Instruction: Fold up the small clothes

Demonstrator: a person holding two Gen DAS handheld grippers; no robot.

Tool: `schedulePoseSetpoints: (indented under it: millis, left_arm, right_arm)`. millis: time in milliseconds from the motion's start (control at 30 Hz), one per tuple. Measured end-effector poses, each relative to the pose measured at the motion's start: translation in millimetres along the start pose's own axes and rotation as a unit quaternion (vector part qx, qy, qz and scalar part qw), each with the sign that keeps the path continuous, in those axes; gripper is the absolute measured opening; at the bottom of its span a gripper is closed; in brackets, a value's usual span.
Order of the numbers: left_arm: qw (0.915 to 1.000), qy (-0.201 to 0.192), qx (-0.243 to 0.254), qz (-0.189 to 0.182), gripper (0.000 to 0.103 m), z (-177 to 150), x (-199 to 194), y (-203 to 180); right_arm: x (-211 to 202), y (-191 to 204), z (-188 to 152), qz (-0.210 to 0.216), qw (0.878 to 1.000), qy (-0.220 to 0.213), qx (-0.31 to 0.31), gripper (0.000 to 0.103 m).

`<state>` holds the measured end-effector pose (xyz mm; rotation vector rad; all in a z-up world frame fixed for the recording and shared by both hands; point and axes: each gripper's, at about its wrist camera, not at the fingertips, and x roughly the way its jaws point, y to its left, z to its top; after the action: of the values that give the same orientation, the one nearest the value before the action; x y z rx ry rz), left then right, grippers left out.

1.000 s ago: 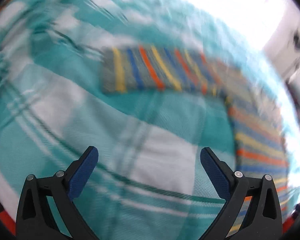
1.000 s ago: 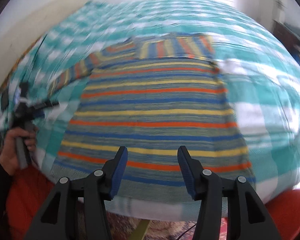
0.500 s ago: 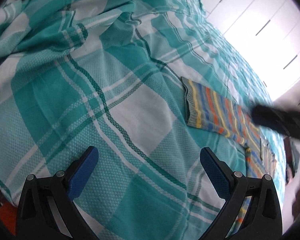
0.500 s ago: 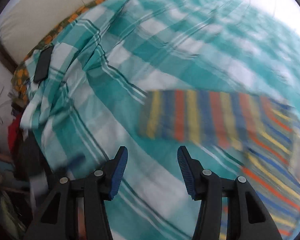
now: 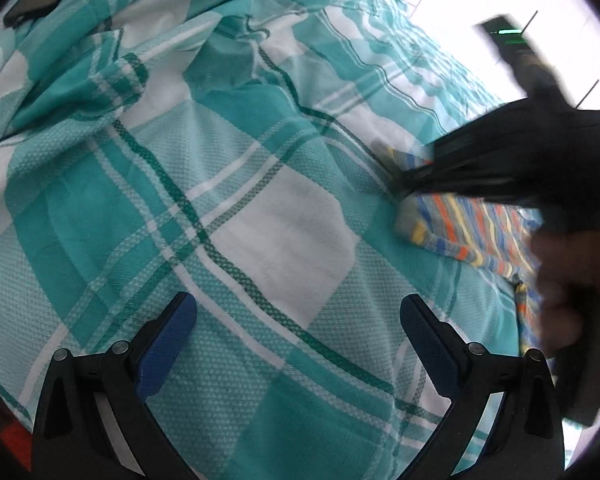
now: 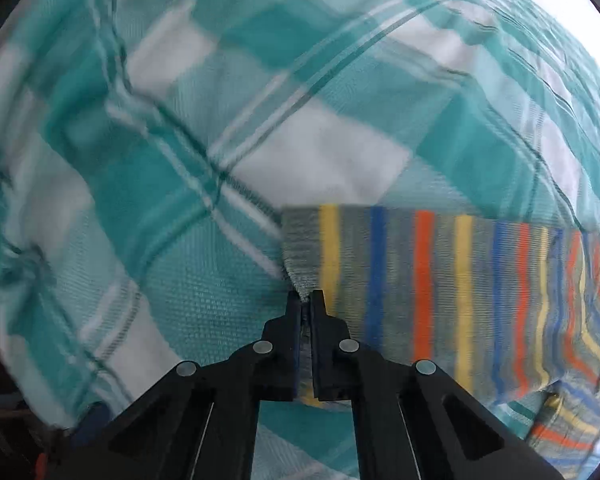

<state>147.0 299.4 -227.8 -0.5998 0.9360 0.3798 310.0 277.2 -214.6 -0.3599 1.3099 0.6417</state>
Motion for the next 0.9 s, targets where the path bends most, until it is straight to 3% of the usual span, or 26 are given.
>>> schedulePoseSetpoints:
  millis: [200, 400, 567, 667, 900]
  left_arm:
    - [0.9999, 0.0, 0.008, 0.008, 0.102, -3.7, 3.2, -8.4]
    - [0.9994, 0.003, 0.027, 0.021, 0.102, -7.9, 9.5, -22.1]
    - [0.9988, 0.013, 0.042, 0.023, 0.102, -9.6, 18.8, -36.8]
    - [0.9981, 0.019, 0.055, 0.022, 0.102, -10.7, 25.1, -47.2]
    - [0.995, 0.019, 0.091, 0.036, 0.102, -16.9, 28.8, -60.9]
  right_arm:
    - [-87.5, -95.3, -9.8, 0.067, 0.992, -0.08, 0.071, 0.004]
    - [-141.4, -236.7, -40.9, 0.061, 0.979, -0.114, 0.16, 0.004]
    - [-144.4, -348.4, -82.9, 0.0, 0.966, -0.116, 0.231, 0.004]
    - [-132.9, -396.5, -110.3, -0.013, 0.957, -0.11, 0.27, 0.004]
    - [-122.1, -427.5, -146.5, -0.015, 0.943, -0.119, 0.311, 0.004]
